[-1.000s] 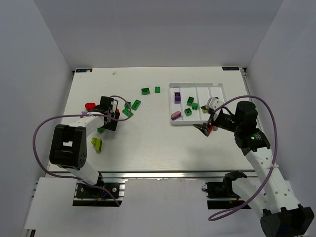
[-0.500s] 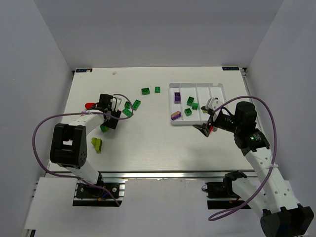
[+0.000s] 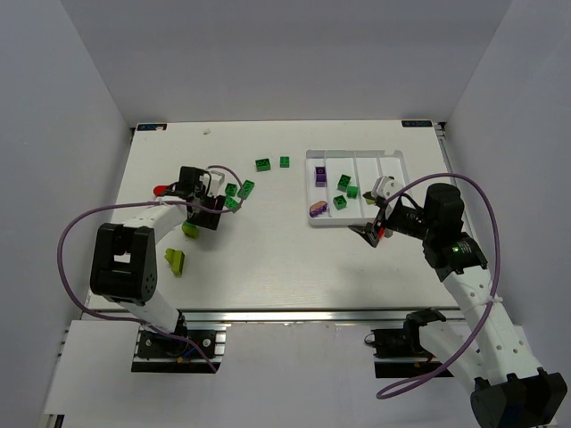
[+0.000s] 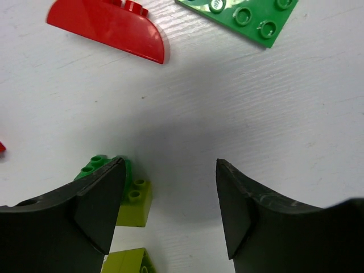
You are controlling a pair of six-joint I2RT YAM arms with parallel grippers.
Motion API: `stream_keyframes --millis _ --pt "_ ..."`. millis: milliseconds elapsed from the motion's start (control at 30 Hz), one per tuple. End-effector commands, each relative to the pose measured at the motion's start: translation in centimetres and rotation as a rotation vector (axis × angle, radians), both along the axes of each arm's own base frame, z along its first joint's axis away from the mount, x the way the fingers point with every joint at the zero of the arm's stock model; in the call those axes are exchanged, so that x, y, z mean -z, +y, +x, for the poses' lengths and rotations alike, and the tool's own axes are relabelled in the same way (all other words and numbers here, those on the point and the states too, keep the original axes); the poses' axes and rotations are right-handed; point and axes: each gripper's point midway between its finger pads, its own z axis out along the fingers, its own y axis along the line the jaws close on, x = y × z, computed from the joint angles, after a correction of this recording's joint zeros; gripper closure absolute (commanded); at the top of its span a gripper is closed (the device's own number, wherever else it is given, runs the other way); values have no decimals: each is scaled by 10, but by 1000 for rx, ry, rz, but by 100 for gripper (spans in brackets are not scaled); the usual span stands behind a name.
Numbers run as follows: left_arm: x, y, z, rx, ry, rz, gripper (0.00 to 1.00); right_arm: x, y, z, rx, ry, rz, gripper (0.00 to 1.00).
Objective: Sort the legos into containers by color
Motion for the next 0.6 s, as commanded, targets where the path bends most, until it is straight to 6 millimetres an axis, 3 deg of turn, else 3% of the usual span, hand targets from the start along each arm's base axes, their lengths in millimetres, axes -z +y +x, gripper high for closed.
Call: stream_keyframes --millis 0,133,167,200,333,467,567 --pt "-35 3 18 -44 -115 -1 25 -6 2 3 3 -26 12 11" --pt "-52 8 24 -103 -200 -2 21 -5 2 2 0 -23 12 11" --pt "-69 11 27 -126 -264 -10 20 -5 2 2 0 -25 12 10" --pt "-73 14 27 -174 -304 -20 19 -5 2 2 0 -23 13 11" --pt "-94 30 20 -330 -401 -25 15 -5 2 2 0 -22 14 11" --pt "-80 40 9 -414 -320 12 11 -6 2 2 -1 -22 14 11" --pt "-59 41 -2 -437 -230 30 10 -5 2 2 -1 -21 15 11"
